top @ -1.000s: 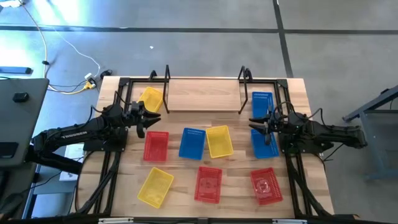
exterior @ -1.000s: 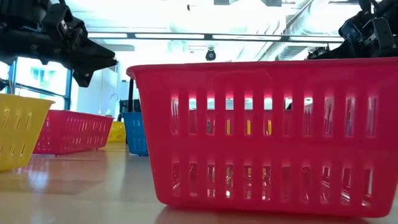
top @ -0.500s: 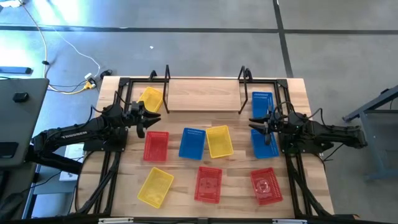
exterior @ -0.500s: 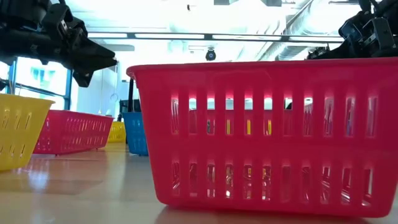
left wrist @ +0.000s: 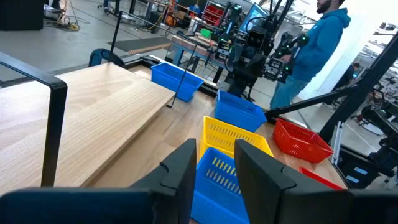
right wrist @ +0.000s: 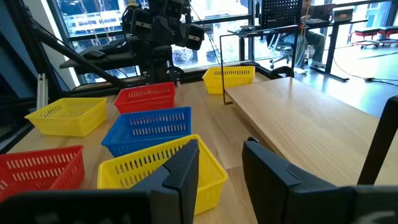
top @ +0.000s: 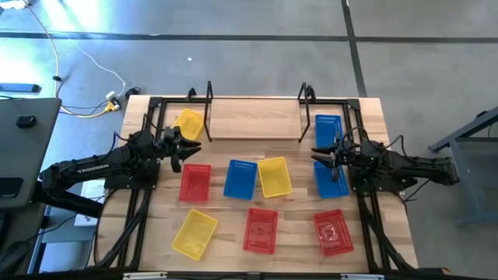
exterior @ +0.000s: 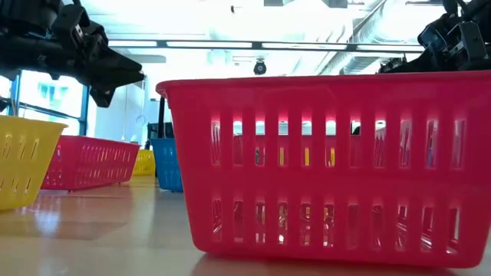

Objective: Stack baskets on shelf by color

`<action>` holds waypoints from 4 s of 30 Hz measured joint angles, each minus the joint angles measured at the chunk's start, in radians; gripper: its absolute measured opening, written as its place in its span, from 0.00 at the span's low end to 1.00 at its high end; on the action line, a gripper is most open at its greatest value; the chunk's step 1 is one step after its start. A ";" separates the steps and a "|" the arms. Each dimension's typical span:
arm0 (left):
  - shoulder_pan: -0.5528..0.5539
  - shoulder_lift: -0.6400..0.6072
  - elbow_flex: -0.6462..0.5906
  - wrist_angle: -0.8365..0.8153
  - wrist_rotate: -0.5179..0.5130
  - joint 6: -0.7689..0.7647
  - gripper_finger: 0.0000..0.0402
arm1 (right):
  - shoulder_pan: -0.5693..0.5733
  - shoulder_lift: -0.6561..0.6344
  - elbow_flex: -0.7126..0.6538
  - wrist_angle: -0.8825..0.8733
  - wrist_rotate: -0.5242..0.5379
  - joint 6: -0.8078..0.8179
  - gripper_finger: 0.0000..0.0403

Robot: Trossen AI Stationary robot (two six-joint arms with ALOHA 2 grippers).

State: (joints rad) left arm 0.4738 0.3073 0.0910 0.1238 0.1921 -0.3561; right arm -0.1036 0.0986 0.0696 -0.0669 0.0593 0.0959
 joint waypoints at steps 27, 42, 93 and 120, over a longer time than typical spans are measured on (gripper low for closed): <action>0.000 0.000 0.000 0.000 0.000 0.000 0.25 | 0.000 0.000 0.000 0.000 0.000 0.000 0.27; -0.001 0.000 0.000 0.000 -0.002 -0.053 0.25 | 0.000 0.000 0.000 0.000 0.000 0.000 0.27; -0.001 0.000 0.000 0.001 -0.005 -0.348 0.25 | 0.000 0.207 0.370 -0.028 0.031 0.376 0.27; -0.001 0.000 0.000 0.000 -0.004 -0.348 0.25 | 0.252 0.872 0.822 -0.317 -0.082 0.183 0.27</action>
State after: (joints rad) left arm 0.4732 0.3073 0.0910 0.1234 0.1883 -0.7040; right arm 0.1488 0.9702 0.8913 -0.3837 -0.0224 0.2790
